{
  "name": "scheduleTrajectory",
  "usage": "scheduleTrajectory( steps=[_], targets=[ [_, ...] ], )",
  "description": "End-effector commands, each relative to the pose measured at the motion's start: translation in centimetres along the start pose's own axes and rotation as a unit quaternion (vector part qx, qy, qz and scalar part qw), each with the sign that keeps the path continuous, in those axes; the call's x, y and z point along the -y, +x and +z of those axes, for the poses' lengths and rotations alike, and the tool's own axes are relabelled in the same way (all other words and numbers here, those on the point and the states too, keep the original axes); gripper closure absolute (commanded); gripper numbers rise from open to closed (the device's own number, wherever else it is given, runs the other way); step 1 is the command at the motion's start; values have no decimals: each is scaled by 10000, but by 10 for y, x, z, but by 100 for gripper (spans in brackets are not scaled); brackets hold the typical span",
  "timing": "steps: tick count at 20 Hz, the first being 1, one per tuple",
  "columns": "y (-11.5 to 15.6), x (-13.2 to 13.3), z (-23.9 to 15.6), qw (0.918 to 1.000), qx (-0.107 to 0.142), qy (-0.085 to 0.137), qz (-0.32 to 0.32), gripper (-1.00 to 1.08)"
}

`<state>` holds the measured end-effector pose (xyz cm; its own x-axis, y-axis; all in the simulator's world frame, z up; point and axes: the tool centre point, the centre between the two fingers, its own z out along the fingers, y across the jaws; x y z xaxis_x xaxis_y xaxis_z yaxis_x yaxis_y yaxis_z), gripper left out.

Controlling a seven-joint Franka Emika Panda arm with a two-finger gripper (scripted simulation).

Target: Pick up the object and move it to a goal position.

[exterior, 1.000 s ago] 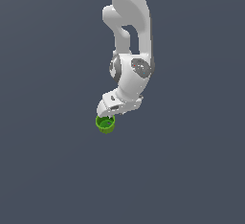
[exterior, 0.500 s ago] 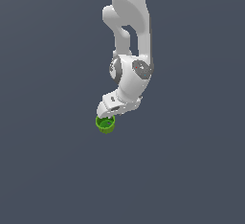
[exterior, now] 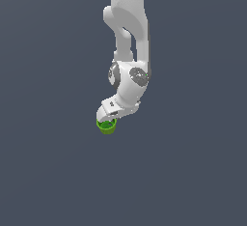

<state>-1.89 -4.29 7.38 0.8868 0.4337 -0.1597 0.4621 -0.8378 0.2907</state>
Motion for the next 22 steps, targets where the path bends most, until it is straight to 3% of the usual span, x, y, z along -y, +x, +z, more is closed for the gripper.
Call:
scheduleTrajectory(
  steps=[1, 13, 22],
  targets=[
    [0, 0, 1, 10000, -5, -2, -4, 108],
    [2, 0, -2, 10000, -11, -5, 0, 108],
    [30, 6, -29, 10000, -12, 5, -2, 108]
  ],
)
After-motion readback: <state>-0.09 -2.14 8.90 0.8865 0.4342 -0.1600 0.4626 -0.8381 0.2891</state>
